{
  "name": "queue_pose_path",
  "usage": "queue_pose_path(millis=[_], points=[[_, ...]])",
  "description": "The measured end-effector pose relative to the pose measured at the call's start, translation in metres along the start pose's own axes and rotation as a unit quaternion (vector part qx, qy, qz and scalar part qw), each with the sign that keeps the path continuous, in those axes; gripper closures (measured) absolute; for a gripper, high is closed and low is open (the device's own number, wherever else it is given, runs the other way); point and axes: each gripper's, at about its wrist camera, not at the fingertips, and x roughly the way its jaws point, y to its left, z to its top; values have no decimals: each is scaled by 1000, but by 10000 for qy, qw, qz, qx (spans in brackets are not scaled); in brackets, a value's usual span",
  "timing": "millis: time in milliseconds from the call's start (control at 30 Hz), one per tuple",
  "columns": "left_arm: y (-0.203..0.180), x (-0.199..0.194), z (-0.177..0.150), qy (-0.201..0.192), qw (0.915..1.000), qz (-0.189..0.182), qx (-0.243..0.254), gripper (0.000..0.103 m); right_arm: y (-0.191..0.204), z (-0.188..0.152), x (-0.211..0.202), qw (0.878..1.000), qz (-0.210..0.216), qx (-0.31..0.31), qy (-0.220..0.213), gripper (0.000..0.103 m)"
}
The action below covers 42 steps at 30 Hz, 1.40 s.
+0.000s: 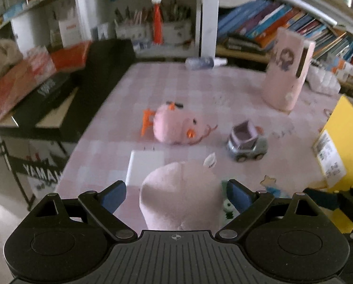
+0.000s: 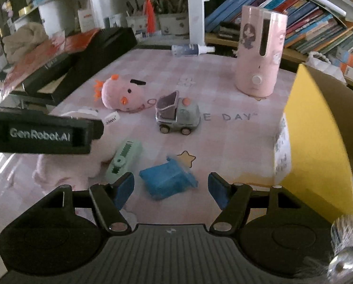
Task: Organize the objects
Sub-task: 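Grasp the pink plush pig with the left tool while the right tool grasps the blue block, then carry the plush pig and blue block toward the yellow box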
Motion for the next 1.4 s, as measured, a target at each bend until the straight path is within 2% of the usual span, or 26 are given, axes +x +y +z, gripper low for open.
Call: queue_pose_path(millis=[167,200,233,267,333,433,567,767,1067,1400], points=[[3,18,-2,288,9995,-8,-135,10,-2,3,16,9999,30,-28,133,38],[4,21,-2,330,9993,-26,-184,15,-2,3,19,9999,52,-38,132,38],[4,22,-2,363,9991,-80,-222,20,-3,4,21,9998,75,-55,147,41],[5,23,-2,399,9989,-101,-235,24,-3,4,24,9997,110,-61,185,51],[5,21,-2,376,9990,-124,-213,29,-5,5,24,9997,131,-95,186,61],[9,12,-2,310,9988,-218,-315,31,-7,5,21,9997,184,-69,135,64],[16,-13,-3,21,9984,-374,-423,31,-4,5,1,9996,174,-108,-170,65],[31,-57,-11,-389,9956,-688,-508,31,5,0,-38,9991,147,-82,-387,65],[43,-99,-47,-413,9911,-1234,-266,31,15,-31,-102,9981,-174,363,-471,65],[35,-137,-80,-499,9822,-1773,359,31,32,-83,-160,9910,-663,1026,-552,65]])
